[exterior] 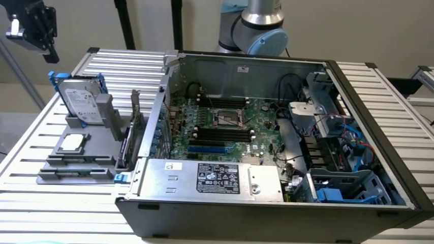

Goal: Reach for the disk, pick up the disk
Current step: 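Pick up the disk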

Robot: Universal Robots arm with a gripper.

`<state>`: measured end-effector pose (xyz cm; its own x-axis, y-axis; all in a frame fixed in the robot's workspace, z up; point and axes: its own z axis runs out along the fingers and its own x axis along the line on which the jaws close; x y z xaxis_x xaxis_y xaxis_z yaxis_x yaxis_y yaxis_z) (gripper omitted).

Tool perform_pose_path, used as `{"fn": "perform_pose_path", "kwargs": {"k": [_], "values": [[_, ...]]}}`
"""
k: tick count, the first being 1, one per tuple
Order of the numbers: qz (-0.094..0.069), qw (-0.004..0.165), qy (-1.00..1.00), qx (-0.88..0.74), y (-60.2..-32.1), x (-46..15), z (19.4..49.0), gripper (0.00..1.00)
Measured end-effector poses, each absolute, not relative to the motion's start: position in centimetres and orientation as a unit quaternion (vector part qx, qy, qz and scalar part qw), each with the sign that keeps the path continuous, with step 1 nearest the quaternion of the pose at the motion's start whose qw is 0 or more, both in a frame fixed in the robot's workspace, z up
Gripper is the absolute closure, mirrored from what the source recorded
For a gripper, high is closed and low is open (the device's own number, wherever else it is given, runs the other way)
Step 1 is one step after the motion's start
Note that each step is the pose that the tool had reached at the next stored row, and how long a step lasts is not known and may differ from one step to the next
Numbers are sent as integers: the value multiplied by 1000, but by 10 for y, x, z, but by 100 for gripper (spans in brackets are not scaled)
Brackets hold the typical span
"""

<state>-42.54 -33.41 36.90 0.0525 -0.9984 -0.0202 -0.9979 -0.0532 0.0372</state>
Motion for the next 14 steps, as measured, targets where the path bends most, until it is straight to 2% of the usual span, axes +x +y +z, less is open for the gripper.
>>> {"fn": "perform_pose_path", "kwargs": {"k": [2, 4, 5, 7, 10, 11, 13, 14], "values": [[-20, 7, -688, 725, -334, -425, 369, 88], [-21, 6, -688, 725, -334, -425, 369, 76], [-21, 6, -688, 725, -334, -425, 369, 76], [-21, 6, -688, 726, -334, -425, 369, 64], [-22, 5, -688, 726, -334, -425, 368, 58], [-22, 5, -688, 726, -334, -425, 367, 47], [-23, 4, -687, 726, -334, -425, 365, 47], [-23, 4, -687, 726, -334, -425, 363, 40]]}}
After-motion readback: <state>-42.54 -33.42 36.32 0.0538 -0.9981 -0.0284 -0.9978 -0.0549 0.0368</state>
